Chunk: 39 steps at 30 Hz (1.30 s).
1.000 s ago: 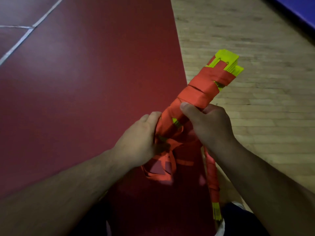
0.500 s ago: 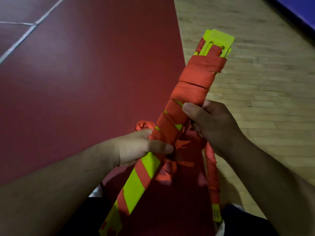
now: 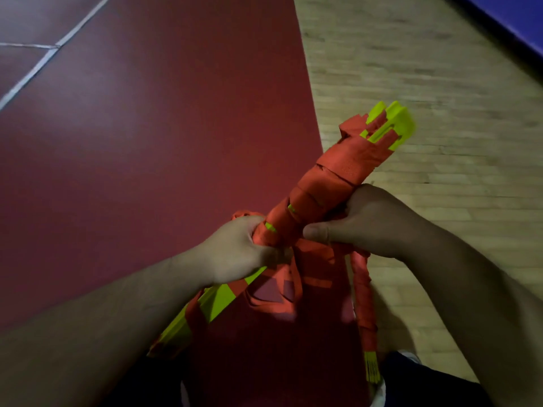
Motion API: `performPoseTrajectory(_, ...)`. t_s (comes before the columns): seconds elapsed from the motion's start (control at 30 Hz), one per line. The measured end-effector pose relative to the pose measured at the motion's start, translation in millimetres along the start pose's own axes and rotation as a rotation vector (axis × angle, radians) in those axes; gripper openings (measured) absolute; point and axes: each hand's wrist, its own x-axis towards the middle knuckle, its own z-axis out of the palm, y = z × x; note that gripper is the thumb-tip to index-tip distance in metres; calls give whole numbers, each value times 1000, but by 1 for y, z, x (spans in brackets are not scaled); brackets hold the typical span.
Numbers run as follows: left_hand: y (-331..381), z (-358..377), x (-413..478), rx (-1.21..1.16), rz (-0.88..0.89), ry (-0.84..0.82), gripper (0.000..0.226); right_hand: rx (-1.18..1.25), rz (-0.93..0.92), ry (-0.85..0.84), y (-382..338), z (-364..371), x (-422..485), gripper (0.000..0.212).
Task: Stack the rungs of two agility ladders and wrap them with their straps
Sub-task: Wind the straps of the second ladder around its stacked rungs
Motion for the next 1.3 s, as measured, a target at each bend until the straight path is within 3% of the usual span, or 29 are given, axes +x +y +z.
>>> performPoseTrajectory(0.07, 0, 1, 0, 34, 22, 40, 18, 96, -16, -55, 2, -1, 1, 31)
performPoseTrajectory(0.23, 5, -2, -1, -59, 41, 43, 17, 352, 38, -190, 6, -14, -2, 16)
performPoseTrajectory(0.4, 4, -6, -1, -64, 17, 69, 18, 91, 46, -64, 6, -12, 0, 3)
performPoseTrajectory(0.47, 4, -8, 0, -65, -1, 88, 26, 89, 41, -3, 5, -8, 1, 7)
performPoseTrajectory(0.67, 0, -6, 0, 7, -21, 191, 33, 229, 30, -32, -3, 6, 2, 36)
performPoseTrajectory(0.87, 0, -7, 5, 113, -43, 353, 35, 233, -35, 46, -7, 12, 3, 24)
performPoseTrajectory(0.9, 0, -7, 5, 134, -29, 353, 34, 245, -32, 61, -8, 14, 3, 12)
performPoseTrajectory(0.93, -1, -6, 4, 153, -1, 338, 36, 237, -22, 91, -9, 18, 3, 14)
performPoseTrajectory(1.03, -1, -4, 2, 273, 27, 201, 56, 69, 55, 245, -11, 30, 4, 60)
performPoseTrajectory(1.1, 1, -1, 0, 339, 69, 107, 67, -47, 118, 341, -11, 37, 5, 71)
performPoseTrajectory(1.3, 3, 2, -3, 468, 176, 93, 73, 117, 221, 413, -9, 41, 5, 52)
